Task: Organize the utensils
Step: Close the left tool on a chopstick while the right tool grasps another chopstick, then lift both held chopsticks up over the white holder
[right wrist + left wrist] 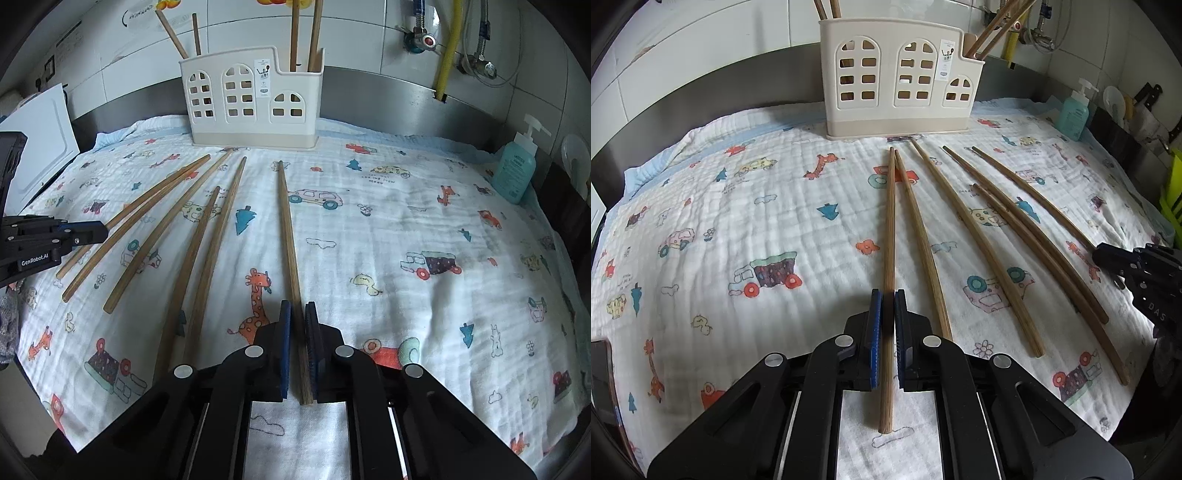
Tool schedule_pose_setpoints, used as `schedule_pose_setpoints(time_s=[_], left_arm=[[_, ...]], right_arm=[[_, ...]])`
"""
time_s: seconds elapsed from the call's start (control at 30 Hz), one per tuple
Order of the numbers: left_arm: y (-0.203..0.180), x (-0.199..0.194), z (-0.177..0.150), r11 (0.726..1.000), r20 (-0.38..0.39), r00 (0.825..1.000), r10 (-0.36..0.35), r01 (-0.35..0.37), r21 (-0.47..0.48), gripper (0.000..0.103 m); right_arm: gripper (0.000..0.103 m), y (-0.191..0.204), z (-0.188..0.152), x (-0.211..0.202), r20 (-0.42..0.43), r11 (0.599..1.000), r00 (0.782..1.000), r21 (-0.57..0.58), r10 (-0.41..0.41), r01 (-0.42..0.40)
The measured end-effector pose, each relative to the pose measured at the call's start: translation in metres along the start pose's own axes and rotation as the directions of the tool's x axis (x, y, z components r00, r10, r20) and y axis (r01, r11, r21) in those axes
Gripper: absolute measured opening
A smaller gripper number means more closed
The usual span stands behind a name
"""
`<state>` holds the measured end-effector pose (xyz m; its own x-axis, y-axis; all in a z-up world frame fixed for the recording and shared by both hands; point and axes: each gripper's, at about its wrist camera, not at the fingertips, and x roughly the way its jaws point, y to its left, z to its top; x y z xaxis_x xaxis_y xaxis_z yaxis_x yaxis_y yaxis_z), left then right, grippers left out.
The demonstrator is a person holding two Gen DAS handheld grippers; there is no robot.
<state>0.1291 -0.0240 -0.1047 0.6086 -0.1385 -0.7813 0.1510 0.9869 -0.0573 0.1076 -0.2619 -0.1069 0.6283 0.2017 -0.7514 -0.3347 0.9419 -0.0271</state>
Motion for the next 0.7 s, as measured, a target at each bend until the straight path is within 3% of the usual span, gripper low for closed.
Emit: schedule_pose_setpoints(time_s=[0.13, 0.37, 0.7], left_arm=[[0.000, -0.005, 0.000, 1.000, 0.012, 1.000, -0.012, 0.012, -0.004, 0.005], [0.002, -0.034, 0.010, 0.999, 0.081, 0.996, -0.048, 0.049, -0.007, 0.005], [0.005, -0.079, 0.037, 0.995, 0.218, 0.971, -0.099, 0.103, -0.003, 0.005]], right_arm=[[0.007, 0.003, 0.002, -0.009, 0.021, 1.000, 1.000, -0.004, -0.004, 0.005], [0.007, 0.005, 0.023, -0.051, 0.138, 1.000, 0.990, -0.004, -0.011, 0.011], [0.006, 0.003, 0.082, -0.099, 0.281, 0.999, 0.959, -0.002, 0.038, -0.039]])
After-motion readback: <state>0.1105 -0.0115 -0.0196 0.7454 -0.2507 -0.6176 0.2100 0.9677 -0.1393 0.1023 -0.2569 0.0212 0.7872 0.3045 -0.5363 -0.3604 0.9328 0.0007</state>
